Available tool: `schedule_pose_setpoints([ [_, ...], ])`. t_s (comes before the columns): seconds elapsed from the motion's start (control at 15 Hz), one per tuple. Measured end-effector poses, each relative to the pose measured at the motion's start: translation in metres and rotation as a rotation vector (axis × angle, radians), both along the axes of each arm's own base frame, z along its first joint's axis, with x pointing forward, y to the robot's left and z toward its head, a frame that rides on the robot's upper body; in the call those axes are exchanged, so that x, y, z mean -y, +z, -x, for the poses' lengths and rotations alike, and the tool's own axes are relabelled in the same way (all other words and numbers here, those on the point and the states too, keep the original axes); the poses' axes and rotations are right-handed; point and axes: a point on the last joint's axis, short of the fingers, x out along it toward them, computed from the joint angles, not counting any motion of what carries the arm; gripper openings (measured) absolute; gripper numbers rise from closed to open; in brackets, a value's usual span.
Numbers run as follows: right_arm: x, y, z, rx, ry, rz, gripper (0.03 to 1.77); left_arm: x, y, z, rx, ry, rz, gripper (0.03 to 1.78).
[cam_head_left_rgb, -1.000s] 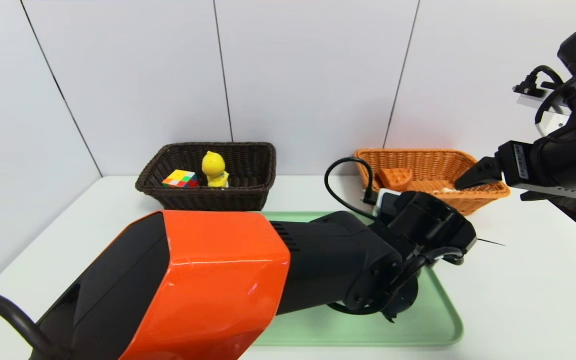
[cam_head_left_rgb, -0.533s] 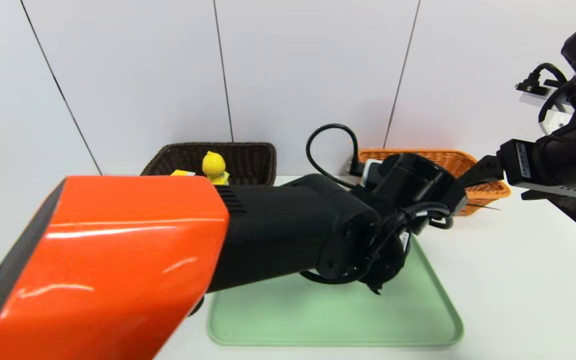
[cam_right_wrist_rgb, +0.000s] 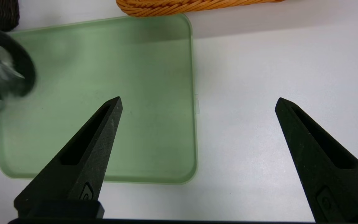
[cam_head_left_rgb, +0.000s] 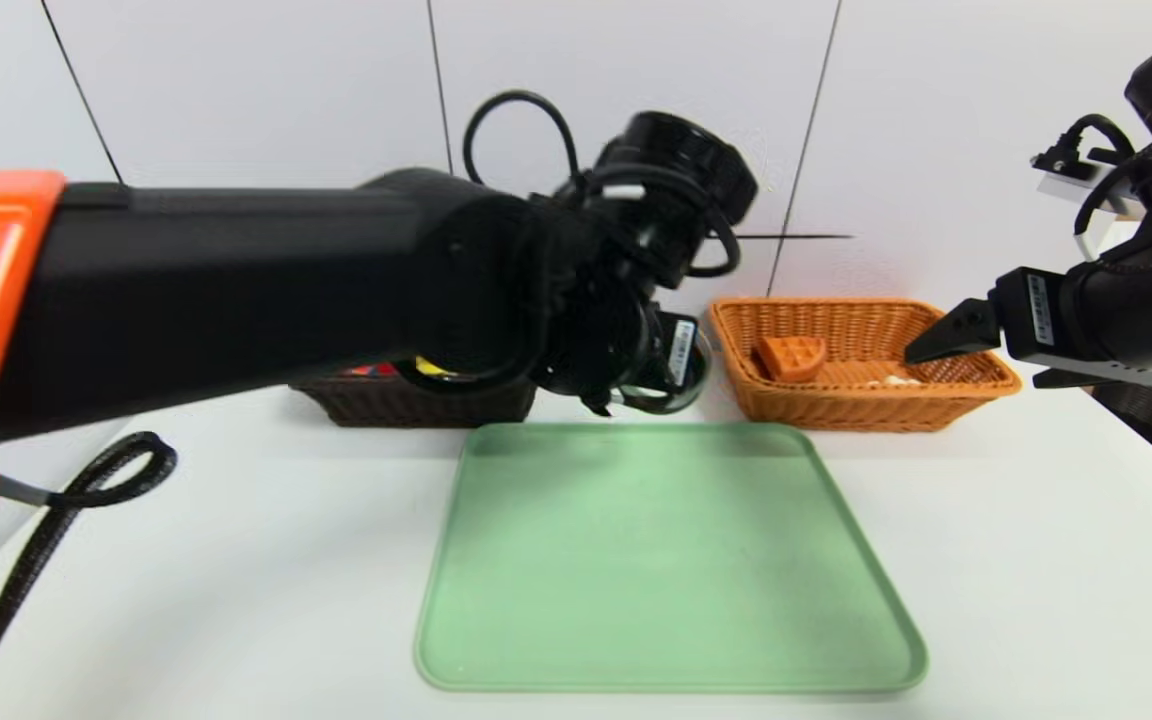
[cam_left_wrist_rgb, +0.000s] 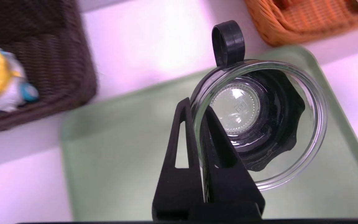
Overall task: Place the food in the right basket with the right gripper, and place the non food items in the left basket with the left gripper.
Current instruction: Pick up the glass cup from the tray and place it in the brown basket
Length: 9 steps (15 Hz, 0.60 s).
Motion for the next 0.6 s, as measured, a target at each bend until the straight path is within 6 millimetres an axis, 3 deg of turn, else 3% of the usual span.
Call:
schedule_pose_setpoints([
  [0.27, -0.003, -0.001, 0.0, -0.004, 0.003, -0.009, 1.7, -0.053, 0.03, -0.026, 0.075, 0.087, -0.029, 0.09],
  [0.6, -0.005, -0.001, 0.001, -0.005, 0.011, -0.01, 1.7, -0.113, 0.033, -0.068, 0.07, 0.197, -0.032, 0.09],
])
